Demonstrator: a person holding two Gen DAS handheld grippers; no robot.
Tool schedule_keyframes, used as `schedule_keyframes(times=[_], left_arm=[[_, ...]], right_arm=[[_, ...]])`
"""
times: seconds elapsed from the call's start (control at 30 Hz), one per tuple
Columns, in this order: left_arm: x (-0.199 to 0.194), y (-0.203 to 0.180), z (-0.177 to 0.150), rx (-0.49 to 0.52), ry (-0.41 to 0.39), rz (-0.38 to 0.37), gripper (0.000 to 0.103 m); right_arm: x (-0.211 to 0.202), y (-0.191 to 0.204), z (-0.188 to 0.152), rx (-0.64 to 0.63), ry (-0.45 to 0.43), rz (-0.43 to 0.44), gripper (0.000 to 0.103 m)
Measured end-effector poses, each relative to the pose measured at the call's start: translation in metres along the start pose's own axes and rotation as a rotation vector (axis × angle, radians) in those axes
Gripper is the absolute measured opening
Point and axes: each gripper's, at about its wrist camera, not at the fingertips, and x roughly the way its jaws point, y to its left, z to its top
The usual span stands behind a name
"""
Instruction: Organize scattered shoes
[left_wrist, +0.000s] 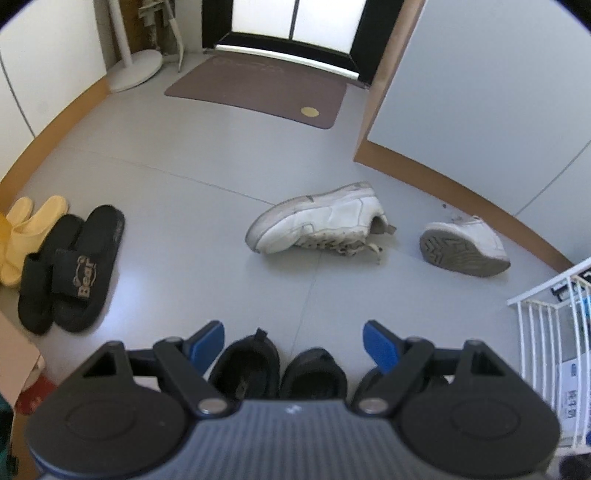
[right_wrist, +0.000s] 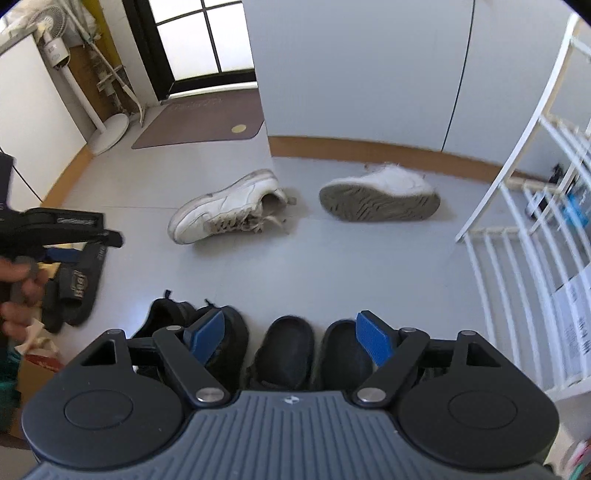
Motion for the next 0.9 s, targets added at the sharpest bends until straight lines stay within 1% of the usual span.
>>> schedule_keyframes(times=[0.07, 0.17, 0.3, 0.4, 0.47, 0.5, 0.57, 0.6, 0.73, 0.77, 0.8, 0.83, 0.9], left_arm=[[0.010, -0.005, 0.006, 0.021, -0.007, 0.005, 0.084], [0.030, -0.017, 0.018, 0.038, -0.011, -0.011, 0.084], [0.052, -0.026, 0.028, 0.059, -0.012, -0.017, 0.084], [0.081, -0.034, 0.037, 0.092, -0.016, 0.002, 0.085], [0.113, -0.040, 0.043, 0.109, -0.005, 0.058, 0.085], [0.126, -0.042, 0.045, 0.110, -0.007, 0.069, 0.085], [0.142, -0.044, 0.047, 0.116, -0.010, 0.060, 0.085], [0.162, -0.049, 0.050, 0.128, -0.003, 0.057, 0.085], [0.200, -0.063, 0.054, 0.172, -0.011, 0.064, 0.085], [0.206, -0.066, 0.055, 0.180, -0.015, 0.065, 0.085], [0.215, -0.071, 0.056, 0.203, -0.019, 0.075, 0.085], [0.225, -0.080, 0.058, 0.252, -0.024, 0.094, 0.085], [0.233, -0.088, 0.059, 0.293, -0.036, 0.105, 0.085]], right_arm=[[0.003, -0.003, 0.002, 0.009, -0.005, -0.017, 0.083], [0.009, -0.004, 0.004, 0.008, -0.009, -0.015, 0.083], [0.028, -0.005, 0.011, -0.055, -0.027, -0.065, 0.083], [0.043, -0.014, 0.017, -0.031, -0.062, -0.054, 0.083], [0.057, -0.025, 0.017, 0.027, -0.086, -0.043, 0.084], [0.067, -0.031, 0.014, 0.053, -0.093, -0.040, 0.085], [0.085, -0.039, 0.009, 0.068, -0.092, -0.038, 0.085], [0.094, -0.042, 0.005, 0.076, -0.089, -0.036, 0.085], [0.139, -0.061, -0.018, 0.130, -0.077, 0.002, 0.085], [0.149, -0.065, -0.025, 0.151, -0.081, 0.025, 0.085], [0.154, -0.068, -0.030, 0.162, -0.088, 0.047, 0.085], [0.158, -0.067, -0.034, 0.161, -0.101, 0.060, 0.085], [0.166, -0.066, -0.044, 0.158, -0.131, 0.080, 0.085]])
